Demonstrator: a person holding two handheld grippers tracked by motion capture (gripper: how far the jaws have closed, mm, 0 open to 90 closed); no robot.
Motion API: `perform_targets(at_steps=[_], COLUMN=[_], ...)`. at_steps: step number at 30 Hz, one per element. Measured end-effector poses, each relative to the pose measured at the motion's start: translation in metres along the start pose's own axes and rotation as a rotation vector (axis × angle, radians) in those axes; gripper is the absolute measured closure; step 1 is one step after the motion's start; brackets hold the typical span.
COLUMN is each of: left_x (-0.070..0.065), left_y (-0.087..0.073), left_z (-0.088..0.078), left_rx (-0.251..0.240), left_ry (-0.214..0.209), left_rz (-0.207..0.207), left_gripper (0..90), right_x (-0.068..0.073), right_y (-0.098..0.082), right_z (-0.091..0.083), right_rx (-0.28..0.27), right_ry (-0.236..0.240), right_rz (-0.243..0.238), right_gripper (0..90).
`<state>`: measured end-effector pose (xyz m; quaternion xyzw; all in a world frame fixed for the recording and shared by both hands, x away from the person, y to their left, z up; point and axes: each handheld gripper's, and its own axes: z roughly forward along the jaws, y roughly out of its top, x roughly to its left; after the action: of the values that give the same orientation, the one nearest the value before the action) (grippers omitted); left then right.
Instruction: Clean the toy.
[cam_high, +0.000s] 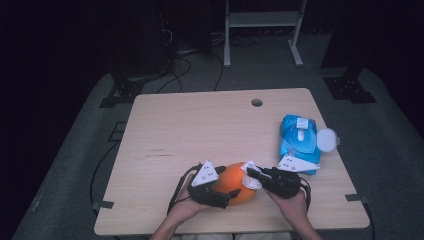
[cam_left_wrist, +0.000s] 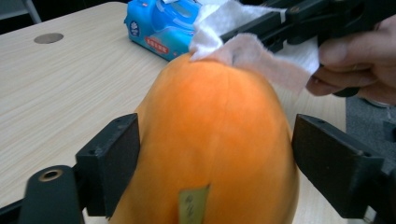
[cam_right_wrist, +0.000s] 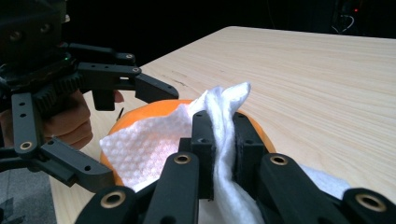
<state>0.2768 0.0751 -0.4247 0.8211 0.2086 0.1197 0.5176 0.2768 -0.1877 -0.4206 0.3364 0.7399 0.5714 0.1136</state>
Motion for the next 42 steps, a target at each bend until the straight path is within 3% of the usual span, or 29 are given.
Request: perform_targets(at_steps=[2, 4, 8, 10, 14, 17, 19, 22, 25, 27, 28, 30, 33, 38, 39, 42], left_x=[0.0, -0.003, -0.009, -0.009, -0.003, 0.002, 0.004, 0.0, -0.002, -0.001, 0.0, 0.001, 0.001, 0.0, 0.0, 0.005], left_y=[-0.001, 0.0, 0.007, 0.008, 0.004, -0.001, -0.005, -0.006, -0.003, -0.001, 0.001, 0.002, 0.0, 0.0, -0.001, -0.001], left_z=[0.001, 0.002, -0.002, -0.004, -0.002, 0.0, 0.004, 0.006, 0.003, -0.002, -0.004, -0.008, -0.004, -0.001, -0.002, -0.003], left_rx=[0.011, 0.007, -0.019, -0.022, -0.008, 0.038, 0.047, 0.047, 0.033, 0.01, -0.003, -0.008, 0.01, 0.008, 0.004, -0.002], left_ry=[0.001, 0.021, 0.01, 0.001, -0.014, -0.011, -0.02, -0.004, 0.008, 0.001, 0.002, 0.002, 0.005, 0.001, -0.004, -0.013], left_rz=[0.012, 0.043, 0.041, 0.044, 0.019, 0.0, -0.022, 0.014, 0.035, 0.032, 0.027, 0.023, 0.03, 0.032, 0.023, -0.015], left_gripper=[17.8, 27.7, 35.1, 35.1, 23.2, 14.2, 14.2, 24.3, 33.6, 36.1, 36.4, 36.6, 36.1, 33.9, 30.9, 19.9], right_x=[0.0, 0.004, 0.021, 0.027, 0.01, -0.003, -0.006, 0.002, 0.014, 0.017, 0.013, 0.001, -0.008, 0.015, 0.015, 0.002], right_y=[0.0, 0.002, 0.01, 0.011, 0.001, -0.003, -0.003, -0.001, 0.004, 0.005, 0.004, -0.001, -0.006, 0.004, 0.003, -0.004], right_z=[0.0, -0.001, -0.003, -0.001, 0.003, 0.0, -0.002, -0.002, -0.001, 0.0, -0.001, -0.001, 0.0, 0.002, 0.003, 0.003], right_rx=[0.002, -0.007, -0.037, -0.029, -0.001, 0.002, -0.004, -0.01, -0.022, -0.016, -0.018, -0.002, 0.002, -0.009, -0.003, 0.013], right_ry=[-0.007, -0.001, 0.064, 0.056, 0.023, -0.018, -0.015, 0.004, 0.057, 0.048, 0.039, -0.004, -0.004, 0.054, 0.047, 0.009], right_rz=[-0.004, 0.001, -0.037, -0.079, -0.035, 0.003, 0.024, 0.016, -0.018, -0.044, -0.033, -0.004, 0.057, -0.025, -0.038, -0.004], right_gripper=[80.9, 81.1, 81.0, 81.0, 81.0, 81.0, 80.9, 81.0, 80.9, 80.9, 80.9, 80.9, 80.9, 80.8, 80.8, 80.7])
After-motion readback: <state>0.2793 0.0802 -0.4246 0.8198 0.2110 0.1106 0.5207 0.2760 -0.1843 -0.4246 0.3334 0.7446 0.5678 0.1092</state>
